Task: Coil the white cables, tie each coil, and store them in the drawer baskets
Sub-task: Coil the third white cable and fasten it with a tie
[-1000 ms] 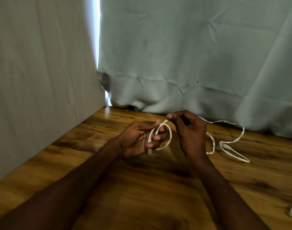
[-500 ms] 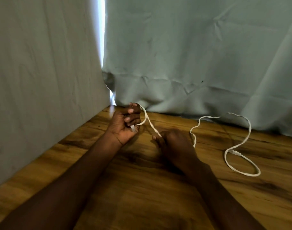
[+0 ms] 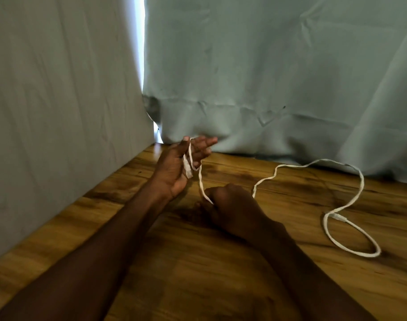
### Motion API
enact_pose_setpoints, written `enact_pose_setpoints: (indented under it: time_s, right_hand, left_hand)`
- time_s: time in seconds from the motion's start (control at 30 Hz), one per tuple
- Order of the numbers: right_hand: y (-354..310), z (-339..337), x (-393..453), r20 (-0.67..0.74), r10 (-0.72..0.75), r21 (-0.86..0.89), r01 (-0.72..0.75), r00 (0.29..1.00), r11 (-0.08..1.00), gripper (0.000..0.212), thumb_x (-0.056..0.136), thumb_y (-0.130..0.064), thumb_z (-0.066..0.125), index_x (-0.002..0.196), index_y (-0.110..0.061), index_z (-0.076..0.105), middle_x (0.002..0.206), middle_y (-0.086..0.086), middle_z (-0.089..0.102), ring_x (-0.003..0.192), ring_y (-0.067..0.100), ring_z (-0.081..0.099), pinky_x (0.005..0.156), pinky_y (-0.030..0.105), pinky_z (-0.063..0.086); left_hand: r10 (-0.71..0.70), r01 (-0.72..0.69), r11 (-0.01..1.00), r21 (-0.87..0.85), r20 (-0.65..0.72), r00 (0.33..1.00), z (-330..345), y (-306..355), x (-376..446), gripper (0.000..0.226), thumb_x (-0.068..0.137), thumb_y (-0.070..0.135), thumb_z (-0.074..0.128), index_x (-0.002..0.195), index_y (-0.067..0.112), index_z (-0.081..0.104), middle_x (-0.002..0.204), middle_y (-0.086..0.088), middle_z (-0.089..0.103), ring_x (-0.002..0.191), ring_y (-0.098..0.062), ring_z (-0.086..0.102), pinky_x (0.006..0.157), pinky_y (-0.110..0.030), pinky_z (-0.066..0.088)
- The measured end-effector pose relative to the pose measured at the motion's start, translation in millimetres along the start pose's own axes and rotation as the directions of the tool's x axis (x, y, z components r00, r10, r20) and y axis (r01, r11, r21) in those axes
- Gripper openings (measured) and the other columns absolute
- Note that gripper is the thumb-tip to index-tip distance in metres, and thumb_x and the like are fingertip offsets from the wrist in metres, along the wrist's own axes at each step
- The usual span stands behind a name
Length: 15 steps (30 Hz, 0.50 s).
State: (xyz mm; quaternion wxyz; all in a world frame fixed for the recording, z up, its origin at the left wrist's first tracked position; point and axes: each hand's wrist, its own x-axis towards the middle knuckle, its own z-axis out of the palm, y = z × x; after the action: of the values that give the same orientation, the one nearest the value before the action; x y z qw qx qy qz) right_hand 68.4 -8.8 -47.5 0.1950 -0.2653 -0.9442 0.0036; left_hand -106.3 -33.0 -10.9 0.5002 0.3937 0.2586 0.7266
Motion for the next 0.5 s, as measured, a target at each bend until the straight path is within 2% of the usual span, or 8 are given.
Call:
enact_pose_setpoints:
  time_s: [0.07,0.1,0.17,0.23,0.3,0.33,0.43,0.5]
  right_hand:
    - [-4.9,-1.7,-0.4,-0.02,-0.104,0.065,0.105,0.994,0.992,0.033,0.1,-0.052,0.049,0.099,-0.025,0.068,0.094,0.002,0.071,0.084,0.023,0.066,0.072,0.04,0.053]
    - [-7.6,-4.8,-1.0,-0.047,-0.147,0.107,0.152,0.988,0.983,0.028,0.099,-0.049,0.053,0.099,-0.025,0.069,0.096,0.0,0.072,0.088,0.02,0.066,0.074,0.039,0.052]
    - [-8.0,-12.5,0.1,-0.171,-0.178,0.203,0.211,0.969,0.956,0.023,0.095,-0.042,0.063,0.096,-0.023,0.075,0.102,-0.003,0.075,0.094,0.014,0.067,0.077,0.033,0.049]
    - [-3.8,-24.7,-0.8,-0.289,-0.077,0.375,0.187,0.954,0.908,0.02,0.091,-0.038,0.072,0.088,-0.019,0.079,0.091,-0.005,0.077,0.083,0.009,0.069,0.071,0.03,0.048]
    - [2.4,-36.2,-1.5,-0.323,0.08,0.589,0.134,0.943,0.797,0.017,0.087,-0.031,0.08,0.079,-0.017,0.078,0.076,-0.005,0.077,0.073,0.01,0.072,0.07,0.035,0.055]
    - [5.0,-41.2,-2.6,-0.345,0.157,0.66,0.12,0.926,0.741,0.015,0.085,-0.027,0.083,0.075,-0.016,0.078,0.07,-0.002,0.075,0.069,0.011,0.072,0.069,0.036,0.055]
    - [17.9,-49.4,-2.0,-0.464,0.395,0.748,0.111,0.793,0.654,0.015,0.081,-0.02,0.085,0.073,-0.011,0.076,0.066,0.005,0.072,0.063,0.016,0.064,0.063,0.033,0.048]
    - [33.0,-49.1,-2.0,-0.454,0.515,0.798,0.073,0.727,0.599,0.014,0.083,-0.018,0.084,0.075,-0.009,0.076,0.068,0.001,0.073,0.064,0.006,0.062,0.063,0.027,0.048]
  left_hand:
    - [0.051,-0.034,0.929,0.368,-0.037,0.998,3.9,-8.4,-2.1,0.043,0.11,0.027,0.035,0.125,-0.007,0.057,0.106,-0.019,0.077,0.081,-0.024,0.077,0.069,-0.029,0.059]
    - [0.059,-0.038,0.866,0.498,-0.025,0.998,5.7,-12.7,-3.8,0.043,0.111,0.027,0.035,0.125,-0.008,0.057,0.102,-0.02,0.077,0.081,-0.025,0.077,0.071,-0.03,0.059]
    - [0.051,-0.048,0.759,0.649,0.015,0.999,8.4,-17.5,-7.7,0.041,0.111,0.025,0.038,0.121,-0.007,0.061,0.092,-0.021,0.075,0.072,-0.022,0.073,0.064,-0.025,0.056]
    - [0.043,-0.091,0.671,0.735,0.084,0.996,8.7,-16.4,-12.4,0.039,0.109,0.024,0.045,0.1,-0.005,0.069,0.077,-0.019,0.069,0.065,-0.026,0.064,0.057,-0.025,0.047]
    - [-0.021,-0.099,0.674,0.733,0.152,0.988,12.7,-15.0,-17.8,0.045,0.107,0.024,0.047,0.074,0.002,0.067,0.058,-0.019,0.06,0.051,-0.026,0.051,0.048,-0.028,0.038]
    - [-0.069,-0.067,0.706,0.705,0.164,0.984,16.3,-14.7,-20.7,0.049,0.108,0.025,0.044,0.07,0.006,0.068,0.05,-0.017,0.055,0.043,-0.022,0.045,0.043,-0.025,0.032]
    - [-0.184,0.006,0.791,0.612,0.228,0.956,24.7,-12.1,-24.2,0.057,0.11,0.031,0.032,0.081,-0.003,0.069,0.038,-0.008,0.039,0.028,-0.013,0.026,0.035,-0.023,0.011]
    - [-0.286,0.142,0.862,0.487,0.236,0.929,27.1,-9.1,-24.9,0.06,0.107,0.042,0.029,0.08,-0.001,0.061,0.036,-0.003,0.032,0.028,-0.01,0.016,0.036,-0.027,0.007]
